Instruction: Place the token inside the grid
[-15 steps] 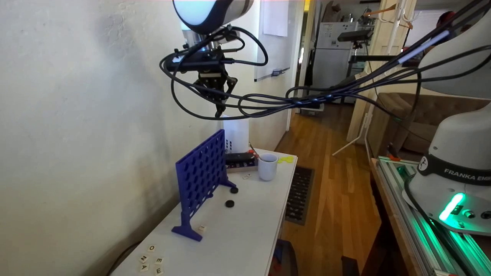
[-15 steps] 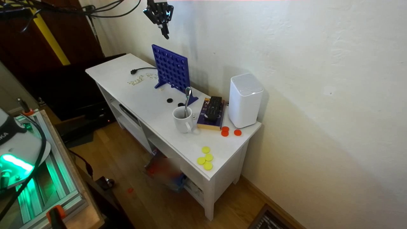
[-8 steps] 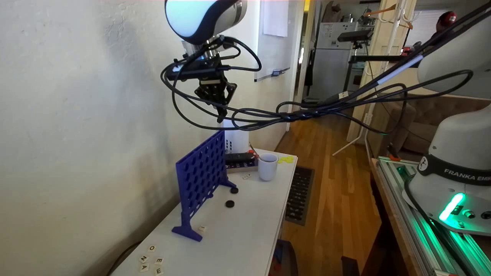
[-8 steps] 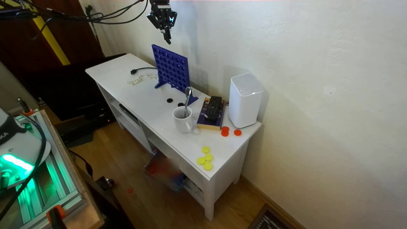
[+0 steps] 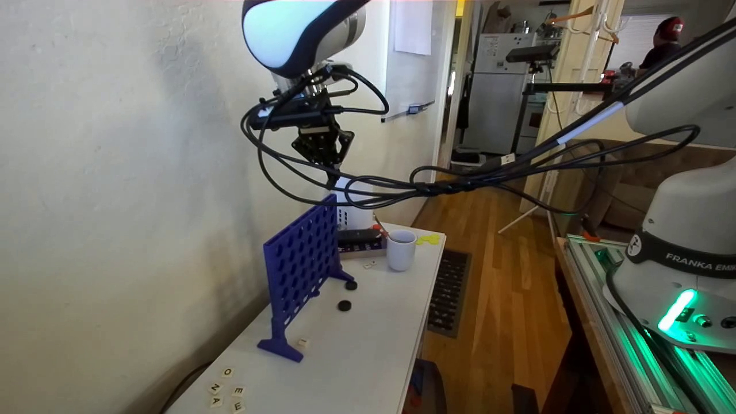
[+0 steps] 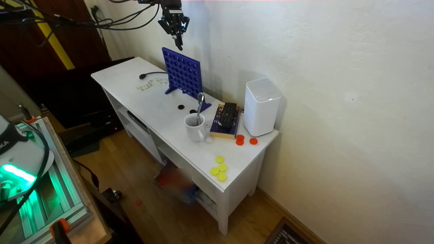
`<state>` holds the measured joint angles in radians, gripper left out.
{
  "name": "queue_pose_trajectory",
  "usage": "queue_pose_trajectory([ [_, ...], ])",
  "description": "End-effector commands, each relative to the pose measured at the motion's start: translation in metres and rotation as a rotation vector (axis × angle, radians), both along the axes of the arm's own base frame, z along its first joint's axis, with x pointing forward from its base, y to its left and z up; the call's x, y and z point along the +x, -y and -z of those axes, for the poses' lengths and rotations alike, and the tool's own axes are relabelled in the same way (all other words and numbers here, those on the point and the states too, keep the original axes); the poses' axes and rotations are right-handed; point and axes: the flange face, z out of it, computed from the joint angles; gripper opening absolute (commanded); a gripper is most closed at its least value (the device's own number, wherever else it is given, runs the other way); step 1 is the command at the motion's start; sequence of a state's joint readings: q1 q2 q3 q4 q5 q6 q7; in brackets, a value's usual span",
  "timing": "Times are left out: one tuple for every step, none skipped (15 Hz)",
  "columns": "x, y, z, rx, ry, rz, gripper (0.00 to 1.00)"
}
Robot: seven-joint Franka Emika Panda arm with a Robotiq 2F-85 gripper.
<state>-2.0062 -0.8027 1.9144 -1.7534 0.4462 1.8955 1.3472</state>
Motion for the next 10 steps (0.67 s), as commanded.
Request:
queue_pose_trajectory([
  [0.0, 0.0, -0.001, 0.0, 0.001, 0.0, 0.09],
  [0.0, 0.0, -0.001, -0.001, 0.001, 0.0, 0.09],
  [0.003, 0.0, 0.003, -0.005, 0.001, 0.005, 0.02],
  [0.006, -0.004, 0.009, -0.008, 0.002, -0.002, 0.02],
  [0.008, -0.007, 0.014, -0.009, 0.002, -0.007, 0.02],
  [0.009, -0.01, 0.017, -0.009, -0.001, -0.008, 0.02],
  [0.01, -0.013, 0.02, -0.007, -0.005, -0.012, 0.02],
  [0.011, -0.015, 0.023, -0.012, -0.004, -0.013, 0.02],
  [0.012, -0.017, 0.026, -0.014, -0.01, -0.012, 0.02],
  [0.014, -0.018, 0.029, -0.02, -0.011, -0.015, 0.02],
])
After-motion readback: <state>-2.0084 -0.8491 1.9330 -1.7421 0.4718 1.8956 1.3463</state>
